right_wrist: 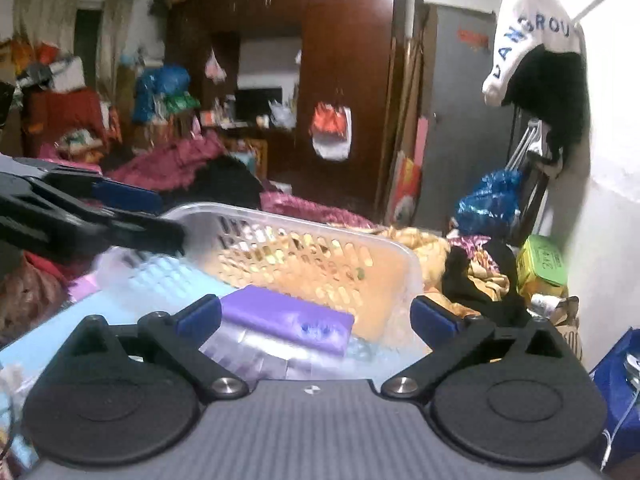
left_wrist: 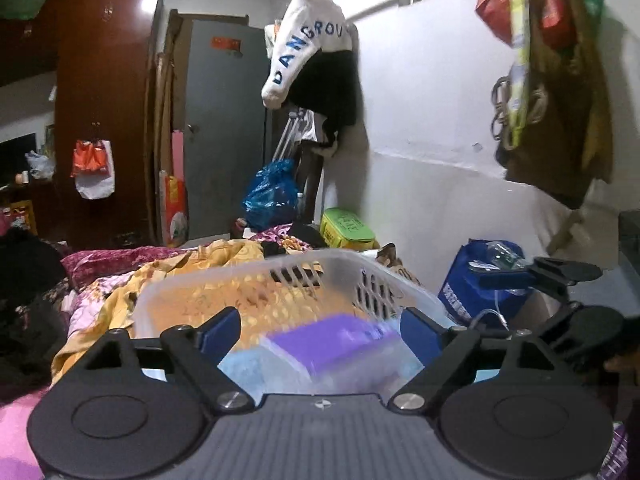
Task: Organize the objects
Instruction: 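Lower the purple tissue pack into the white basket and open both grippers, then grasp the orange bottle with the left gripper while the right grasps a small purple packet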
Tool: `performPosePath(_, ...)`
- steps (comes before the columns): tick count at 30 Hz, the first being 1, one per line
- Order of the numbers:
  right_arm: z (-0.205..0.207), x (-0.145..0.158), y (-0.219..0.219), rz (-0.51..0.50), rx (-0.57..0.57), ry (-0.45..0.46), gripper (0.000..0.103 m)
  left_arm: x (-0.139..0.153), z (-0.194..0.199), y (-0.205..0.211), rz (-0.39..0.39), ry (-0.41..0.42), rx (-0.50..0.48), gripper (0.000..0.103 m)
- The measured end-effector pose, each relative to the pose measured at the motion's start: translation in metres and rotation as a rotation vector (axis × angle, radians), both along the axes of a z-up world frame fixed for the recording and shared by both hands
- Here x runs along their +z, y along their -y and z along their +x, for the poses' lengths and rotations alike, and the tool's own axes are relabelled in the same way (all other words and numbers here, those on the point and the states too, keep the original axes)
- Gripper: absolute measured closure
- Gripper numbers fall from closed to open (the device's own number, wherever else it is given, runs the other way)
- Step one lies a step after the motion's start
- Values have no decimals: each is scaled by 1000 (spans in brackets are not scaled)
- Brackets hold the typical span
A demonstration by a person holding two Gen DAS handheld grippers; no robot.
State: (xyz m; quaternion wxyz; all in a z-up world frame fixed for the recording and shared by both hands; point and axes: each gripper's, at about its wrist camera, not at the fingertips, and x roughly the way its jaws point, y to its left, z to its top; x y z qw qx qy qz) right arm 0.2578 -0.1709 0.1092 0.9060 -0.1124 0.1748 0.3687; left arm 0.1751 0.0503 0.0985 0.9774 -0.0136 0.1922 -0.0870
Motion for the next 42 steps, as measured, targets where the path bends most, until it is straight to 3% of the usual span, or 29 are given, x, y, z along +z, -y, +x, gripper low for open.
performPosePath(4, -45, -22, 59, 104, 7, -35, 0, -31, -60, 11, 49, 13, 21, 14)
performPosePath(9, -84, -80, 116, 178, -44, -157, 0, -76, -103, 14, -37, -10, 7, 14)
performPosePath(12, -98, -102, 136, 232, -59, -209, 0, -91, -119, 29, -28, 4, -4, 14)
performPosePath(13, -100, -105, 135, 230, -55, -208, 1, -93, -119, 38, -18, 9, -17, 14)
performPosePath(17, -103, -104, 117, 172, -37, -159, 18, -97, -105, 66, 34, 0, -40, 14)
performPosePath(21, -107, -115, 104, 104, -27, -131, 38, -110, -83, 70, 90, -38, 51, 15)
performPosePath(27, -102, -130, 101, 72, -41, -155, 53, -129, -65, 68, 173, -78, 153, 15)
performPosePath(29, -103, -132, 101, 55, -43, -147, 55, -134, -63, 69, 181, -83, 151, 16)
performPosePath(31, -102, -134, 102, 50, -45, -144, 56, -136, -64, 68, 178, -72, 156, 31)
performPosePath(32, -102, -134, 103, 53, -43, -147, 57, -136, -65, 68, 177, -67, 164, 46)
performPosePath(42, -110, -128, 110, 40, -43, -66, 59, -139, -73, 63, 133, -9, 108, 50)
